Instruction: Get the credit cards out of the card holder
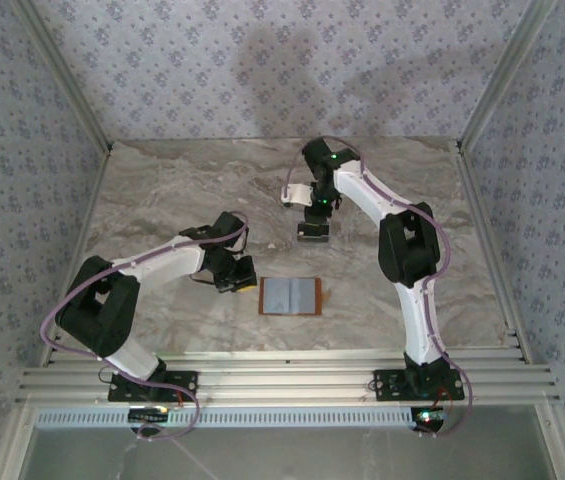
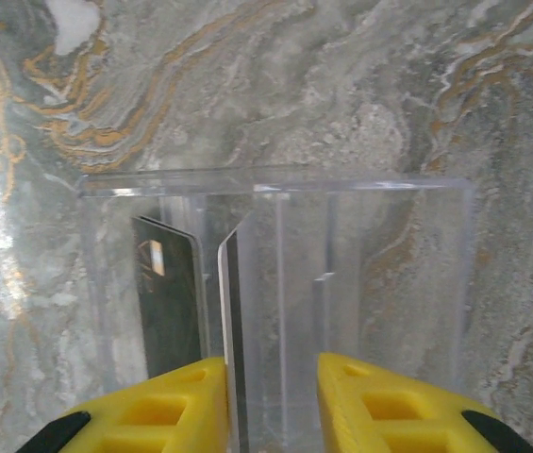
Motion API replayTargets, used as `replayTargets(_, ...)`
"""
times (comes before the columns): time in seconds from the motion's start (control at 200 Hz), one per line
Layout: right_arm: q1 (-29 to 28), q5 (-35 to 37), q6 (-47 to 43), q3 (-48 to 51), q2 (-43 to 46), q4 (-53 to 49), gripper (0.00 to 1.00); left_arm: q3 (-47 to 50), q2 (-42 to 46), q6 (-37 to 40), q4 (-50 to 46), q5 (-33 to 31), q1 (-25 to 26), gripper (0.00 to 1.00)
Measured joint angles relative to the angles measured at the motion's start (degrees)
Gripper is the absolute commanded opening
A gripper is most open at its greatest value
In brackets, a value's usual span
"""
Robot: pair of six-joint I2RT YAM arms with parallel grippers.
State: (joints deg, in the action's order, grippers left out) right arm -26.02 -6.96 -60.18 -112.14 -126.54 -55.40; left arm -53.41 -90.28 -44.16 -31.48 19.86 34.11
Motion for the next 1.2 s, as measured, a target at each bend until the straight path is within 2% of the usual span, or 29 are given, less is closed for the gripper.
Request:
replayTargets(0.245, 0.00, 4.24, -0.70, 1.05, 0.72, 5.62, 0.32, 0.00, 0.00, -0.04, -0.02, 0.00, 0.00, 0.13)
replayTargets(0.495, -0.52, 8.33, -2.19, 7.80, 5.46, 12.04, 0.32, 0.13, 0.00, -0.46, 0.28, 0.04, 0.00, 0.13)
replayTargets(0.729, -1.81, 10.16, 1.25, 11.76, 9.79, 16.90, 0.32, 1.20, 0.00, -0.94, 1.75, 0.31, 0.00, 0.12)
replayTargets(0.964, -3.39, 10.86, 13.99, 16.65, 14.75, 20.00, 0.32, 1.53, -0.04, -1.53, 3.45, 0.96, 0.02, 0.10)
replayTargets(1.199, -6.29, 10.64, 34.62, 23.41, 22.51, 20.94, 0.29, 2.69, -0.24, -1.99, 6.27, 2.25, 0.17, 0.09)
